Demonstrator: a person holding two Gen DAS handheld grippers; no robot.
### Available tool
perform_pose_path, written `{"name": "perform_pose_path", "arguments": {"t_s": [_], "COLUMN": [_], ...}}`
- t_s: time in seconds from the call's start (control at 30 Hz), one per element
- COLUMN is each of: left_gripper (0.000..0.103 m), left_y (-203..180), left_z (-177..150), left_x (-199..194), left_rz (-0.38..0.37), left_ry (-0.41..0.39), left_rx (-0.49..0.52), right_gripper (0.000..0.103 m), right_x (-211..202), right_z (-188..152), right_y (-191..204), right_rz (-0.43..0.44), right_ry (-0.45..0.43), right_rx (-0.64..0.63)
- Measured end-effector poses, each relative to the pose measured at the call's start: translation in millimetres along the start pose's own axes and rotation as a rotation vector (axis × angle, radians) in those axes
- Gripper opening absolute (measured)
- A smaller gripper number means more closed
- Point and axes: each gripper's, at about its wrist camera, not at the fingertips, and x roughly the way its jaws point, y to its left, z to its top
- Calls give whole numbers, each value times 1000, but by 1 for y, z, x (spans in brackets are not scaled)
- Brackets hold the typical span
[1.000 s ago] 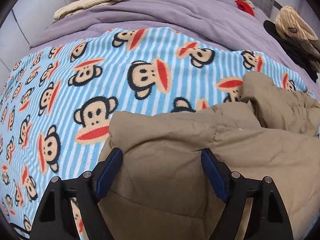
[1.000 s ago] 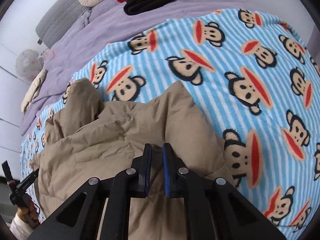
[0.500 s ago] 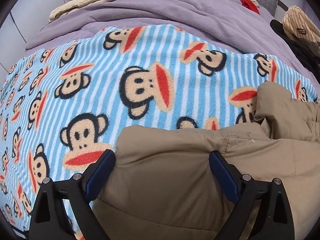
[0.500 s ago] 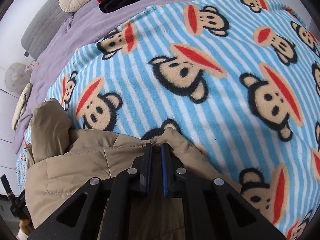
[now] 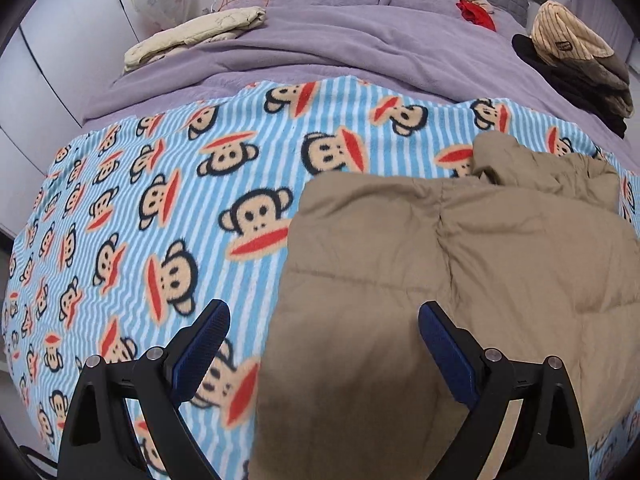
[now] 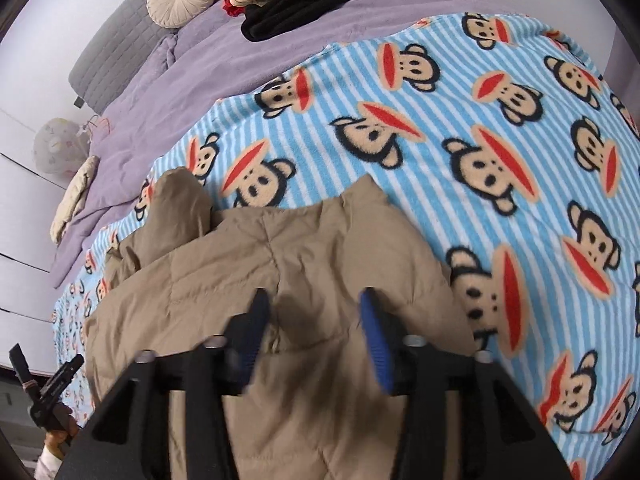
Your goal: Fold large clothes
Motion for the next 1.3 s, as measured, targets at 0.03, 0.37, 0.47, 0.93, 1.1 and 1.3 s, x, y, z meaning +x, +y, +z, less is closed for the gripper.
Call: {"name": "perform_pose_path", "arguments": {"t_s": [0.03,0.37,0.47,0.93,1.1,1.3], "left_gripper": [97,97,99,103,103,103], "left_y": [0,-23,-26,-38,-35,-26], "left_z": [-9,-69,-77,-101,-109,-115], "left_x": [-2,-24,-38,-55,-47,-37], "left_rz": [-5,-78,-95,-67,-78,-38], "left_ry": [17,106,86,90,133,162], "left_rx": [-2,-9,-20,18,-2,-40], "right_gripper": [67,75,78,101,103,103], "right_x": [-4,-39,-44,-46,-42,-30], "right_z": [-8,-84,-100,-141,-149,-161], "right_y": [-1,-1,0,-1,-3,-12], "right_rz": [4,74,73,106,142,190], "right_ry": [5,58,73,135,139,186], "right_rx": [1,52,55,98,109,188]}}
